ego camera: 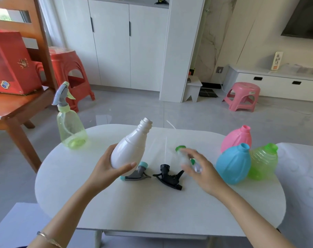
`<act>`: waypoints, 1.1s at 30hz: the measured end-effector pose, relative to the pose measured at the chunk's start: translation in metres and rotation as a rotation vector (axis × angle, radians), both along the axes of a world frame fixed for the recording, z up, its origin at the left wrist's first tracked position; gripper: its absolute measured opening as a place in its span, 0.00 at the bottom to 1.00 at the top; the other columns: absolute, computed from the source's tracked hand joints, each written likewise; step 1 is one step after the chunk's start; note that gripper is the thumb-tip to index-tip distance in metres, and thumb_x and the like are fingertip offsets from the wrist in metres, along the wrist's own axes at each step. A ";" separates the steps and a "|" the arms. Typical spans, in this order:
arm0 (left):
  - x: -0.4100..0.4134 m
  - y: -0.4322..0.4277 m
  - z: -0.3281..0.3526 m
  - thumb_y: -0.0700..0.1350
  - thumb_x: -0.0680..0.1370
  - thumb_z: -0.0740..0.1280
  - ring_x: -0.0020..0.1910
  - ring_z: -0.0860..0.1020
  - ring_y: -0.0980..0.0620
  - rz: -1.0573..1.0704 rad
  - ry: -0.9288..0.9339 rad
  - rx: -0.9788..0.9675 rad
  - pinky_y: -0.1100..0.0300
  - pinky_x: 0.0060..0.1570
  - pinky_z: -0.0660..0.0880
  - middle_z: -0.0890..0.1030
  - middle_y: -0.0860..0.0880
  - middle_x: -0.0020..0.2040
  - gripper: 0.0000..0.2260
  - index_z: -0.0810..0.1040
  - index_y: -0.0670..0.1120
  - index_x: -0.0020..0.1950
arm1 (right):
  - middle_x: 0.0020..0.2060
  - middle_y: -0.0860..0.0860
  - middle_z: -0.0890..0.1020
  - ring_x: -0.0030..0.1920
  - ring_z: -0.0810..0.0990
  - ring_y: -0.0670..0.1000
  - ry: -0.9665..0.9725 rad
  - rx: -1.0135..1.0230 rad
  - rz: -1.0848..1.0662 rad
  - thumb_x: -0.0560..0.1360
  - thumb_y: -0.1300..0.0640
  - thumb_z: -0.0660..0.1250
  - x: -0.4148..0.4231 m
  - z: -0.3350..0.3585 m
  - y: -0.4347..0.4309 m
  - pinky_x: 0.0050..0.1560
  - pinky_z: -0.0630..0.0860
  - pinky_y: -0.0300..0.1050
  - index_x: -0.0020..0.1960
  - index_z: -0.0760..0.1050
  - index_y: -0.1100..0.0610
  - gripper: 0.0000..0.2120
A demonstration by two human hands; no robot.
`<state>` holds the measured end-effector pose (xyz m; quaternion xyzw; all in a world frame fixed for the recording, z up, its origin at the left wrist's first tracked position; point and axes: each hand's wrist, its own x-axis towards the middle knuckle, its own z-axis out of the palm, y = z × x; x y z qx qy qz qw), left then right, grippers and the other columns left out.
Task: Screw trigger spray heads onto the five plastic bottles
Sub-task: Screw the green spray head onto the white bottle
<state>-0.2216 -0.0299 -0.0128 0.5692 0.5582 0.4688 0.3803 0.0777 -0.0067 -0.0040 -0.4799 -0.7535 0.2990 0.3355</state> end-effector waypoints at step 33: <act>-0.051 -0.013 0.002 0.61 0.56 0.77 0.51 0.78 0.53 0.094 -0.054 -0.043 0.66 0.37 0.80 0.76 0.54 0.56 0.36 0.72 0.60 0.63 | 0.39 0.47 0.85 0.43 0.83 0.44 0.703 -0.277 -0.179 0.65 0.48 0.70 0.012 0.037 0.025 0.48 0.75 0.41 0.48 0.80 0.54 0.15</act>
